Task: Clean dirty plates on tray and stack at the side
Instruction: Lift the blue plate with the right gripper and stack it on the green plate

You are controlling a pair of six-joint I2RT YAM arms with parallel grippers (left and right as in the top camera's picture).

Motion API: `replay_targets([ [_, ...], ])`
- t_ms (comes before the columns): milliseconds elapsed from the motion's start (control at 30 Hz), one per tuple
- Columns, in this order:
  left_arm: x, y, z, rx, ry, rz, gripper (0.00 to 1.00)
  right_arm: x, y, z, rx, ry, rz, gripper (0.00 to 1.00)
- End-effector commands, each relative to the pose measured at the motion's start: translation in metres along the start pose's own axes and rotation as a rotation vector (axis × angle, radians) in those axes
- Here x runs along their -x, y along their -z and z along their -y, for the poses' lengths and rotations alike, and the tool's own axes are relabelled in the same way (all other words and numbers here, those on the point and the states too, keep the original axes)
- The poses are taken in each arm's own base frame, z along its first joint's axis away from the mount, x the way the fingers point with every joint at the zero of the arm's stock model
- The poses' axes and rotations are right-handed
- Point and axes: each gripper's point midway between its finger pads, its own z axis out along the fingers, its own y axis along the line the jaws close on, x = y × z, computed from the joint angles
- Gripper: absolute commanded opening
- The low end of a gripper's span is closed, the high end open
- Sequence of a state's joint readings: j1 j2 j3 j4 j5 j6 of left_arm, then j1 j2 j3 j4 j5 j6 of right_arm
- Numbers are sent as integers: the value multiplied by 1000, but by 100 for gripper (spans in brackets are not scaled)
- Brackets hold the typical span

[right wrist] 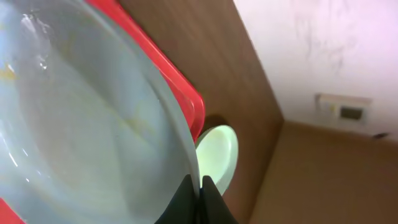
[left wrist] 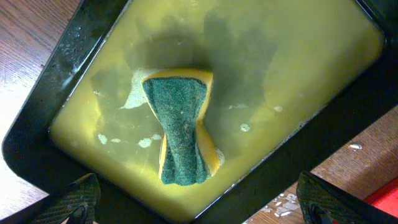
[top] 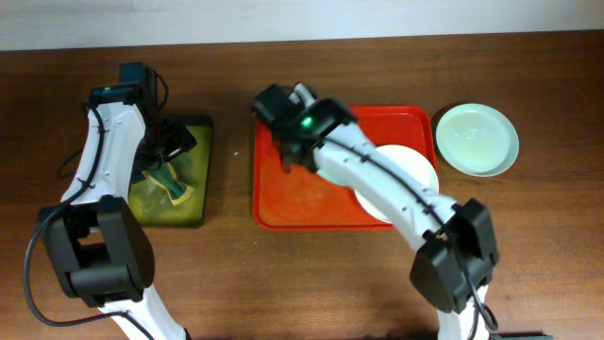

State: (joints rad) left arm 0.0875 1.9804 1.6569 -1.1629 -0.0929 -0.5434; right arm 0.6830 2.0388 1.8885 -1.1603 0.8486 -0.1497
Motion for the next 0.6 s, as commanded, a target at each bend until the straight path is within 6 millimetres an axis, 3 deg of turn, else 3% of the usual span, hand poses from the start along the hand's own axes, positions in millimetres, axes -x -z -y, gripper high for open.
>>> replay_targets([
  [0,4,3,-1,-5,9,10,99,-11,-25,10,253,-275,-19,4],
  [100,4,3,-1,-5,9,10,99,-14,-49,-2,661,-456,-16,4],
  [200,4,3,-1,-5,9,10,99,-27,-71,28,920,-664,24,4],
  [267,4,3,-1,-5,9,10,99,-63,-104,63,935,-811,-11,4],
  [400,4,3,-1,-5,9,10,99,-145,-162,104,851,-1022,-115,4],
  [467,4,3,-1,-5,9,10,99,-188,-186,121,806,-1123,-152,4],
  [567,4,3,-1,-5,9,10,99,-231,-213,132,753,-1219,-178,4],
])
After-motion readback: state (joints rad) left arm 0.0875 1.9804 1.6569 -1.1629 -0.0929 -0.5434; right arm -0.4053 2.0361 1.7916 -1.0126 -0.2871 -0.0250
